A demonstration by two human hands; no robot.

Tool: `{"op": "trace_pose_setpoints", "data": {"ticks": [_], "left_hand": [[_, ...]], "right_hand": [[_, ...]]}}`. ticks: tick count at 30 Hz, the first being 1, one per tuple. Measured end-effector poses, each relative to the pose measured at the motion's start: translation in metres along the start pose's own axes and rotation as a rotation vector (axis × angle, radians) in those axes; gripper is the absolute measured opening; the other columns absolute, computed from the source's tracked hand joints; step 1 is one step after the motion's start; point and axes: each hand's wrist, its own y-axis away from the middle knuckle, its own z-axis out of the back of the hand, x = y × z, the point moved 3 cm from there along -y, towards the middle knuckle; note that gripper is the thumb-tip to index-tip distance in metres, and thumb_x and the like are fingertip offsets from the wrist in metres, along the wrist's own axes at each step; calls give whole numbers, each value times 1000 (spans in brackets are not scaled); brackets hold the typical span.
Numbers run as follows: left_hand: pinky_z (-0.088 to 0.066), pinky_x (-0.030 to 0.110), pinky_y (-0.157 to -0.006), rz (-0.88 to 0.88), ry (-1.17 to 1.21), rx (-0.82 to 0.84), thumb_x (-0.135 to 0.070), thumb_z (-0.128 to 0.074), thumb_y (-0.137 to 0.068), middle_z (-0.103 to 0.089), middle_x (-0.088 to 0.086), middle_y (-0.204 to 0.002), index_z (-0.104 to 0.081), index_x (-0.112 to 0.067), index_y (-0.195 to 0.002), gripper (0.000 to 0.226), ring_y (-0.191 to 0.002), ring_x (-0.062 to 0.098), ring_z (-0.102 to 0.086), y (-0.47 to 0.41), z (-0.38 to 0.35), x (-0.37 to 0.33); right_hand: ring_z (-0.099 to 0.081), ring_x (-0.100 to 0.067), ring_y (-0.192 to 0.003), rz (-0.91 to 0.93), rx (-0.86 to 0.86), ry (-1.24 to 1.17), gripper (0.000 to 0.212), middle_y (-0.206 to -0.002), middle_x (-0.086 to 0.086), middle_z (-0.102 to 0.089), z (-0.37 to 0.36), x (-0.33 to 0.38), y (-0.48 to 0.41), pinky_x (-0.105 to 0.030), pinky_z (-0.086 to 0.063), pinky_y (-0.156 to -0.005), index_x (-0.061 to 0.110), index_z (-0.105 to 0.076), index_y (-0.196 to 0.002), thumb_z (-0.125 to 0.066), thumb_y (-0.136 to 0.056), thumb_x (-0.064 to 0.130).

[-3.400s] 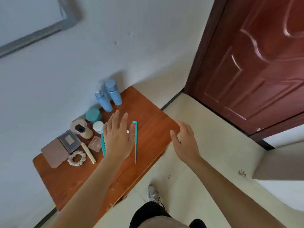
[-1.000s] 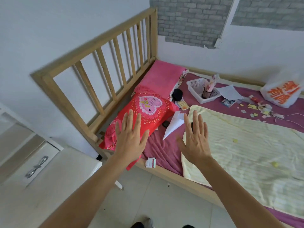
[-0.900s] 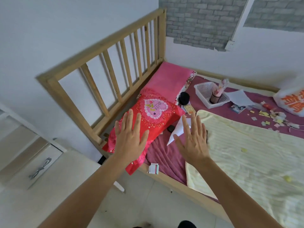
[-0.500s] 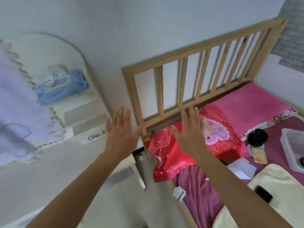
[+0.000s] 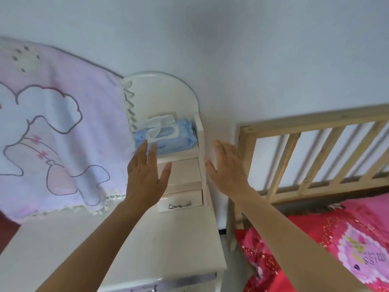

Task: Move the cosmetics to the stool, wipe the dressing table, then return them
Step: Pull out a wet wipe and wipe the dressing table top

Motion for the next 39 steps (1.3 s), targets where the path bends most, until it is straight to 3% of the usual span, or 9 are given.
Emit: {"op": "trace_pose_setpoints", "data": {"ticks": [4,9,14,16,18,23,28,32,39], "left_hand": [[-36,53,-107,12,48,15,-41,-50,-98,-34,15,-153,-38,-10,-144,58,-140,32,-31,-56,-16,39],[-42,43,-93,6,48,29,-41,-55,-95,-56,12,-131,-53,-8,-132,50,-119,35,-49,-106,-37,60],[-48,40,-76,158,141,-91,-31,-64,-91,-59,10,-101,-61,-5,-103,28,-93,30,-53,-132,-55,67],[-45,42,-66,226,217,-188,-16,-58,-94,-51,6,-82,-51,-6,-80,19,-75,26,-47,-133,-58,71],[-37,37,-60,249,236,-255,-7,-56,-94,-46,5,-75,-43,-8,-72,25,-68,25,-43,-129,-60,72],[-33,33,-60,266,220,-303,-5,-56,-93,-47,7,-73,-40,-9,-72,27,-69,28,-44,-127,-67,74],[-27,29,-63,278,225,-339,-7,-52,-97,-44,0,-75,-35,-17,-75,29,-71,24,-42,-124,-72,75],[-24,25,-63,336,255,-376,-9,-50,-98,-45,1,-75,-37,-16,-76,27,-71,24,-42,-124,-76,74],[-24,24,-64,304,254,-371,-10,-51,-99,-46,1,-76,-38,-16,-76,26,-72,23,-42,-124,-74,76]], "right_hand": [[-54,-28,-117,90,6,-32,35,-127,-10,-60,-40,33,-56,-38,-40,-101,5,-57,-132,-48,-100,16],[-57,-31,-120,186,42,-72,37,-128,-15,-62,-68,49,-96,-42,-48,-102,-1,-60,-128,-50,-93,-1],[-58,-31,-118,243,173,-38,36,-127,-14,-64,-89,47,-129,-42,-46,-103,2,-63,-127,-48,-94,7],[-57,-29,-110,280,200,28,32,-119,-9,-67,-97,47,-140,-42,-46,-98,8,-67,-122,-49,-95,15],[-53,-28,-106,280,223,48,32,-114,-5,-66,-101,49,-149,-44,-47,-92,15,-69,-121,-49,-96,22],[-49,-27,-108,284,314,-12,31,-117,-2,-62,-102,55,-171,-41,-47,-90,32,-71,-119,-49,-98,39],[-52,-21,-103,276,409,-9,28,-96,4,-53,-107,57,-192,-31,-38,-74,38,-75,-106,-55,-93,54],[-55,-16,-101,285,428,-55,27,-91,9,-47,-111,58,-205,-27,-32,-72,36,-76,-107,-63,-90,52],[-60,-19,-96,465,345,124,31,-101,2,-62,-113,63,-207,-29,-34,-65,31,-73,-109,-49,-99,48]]}}
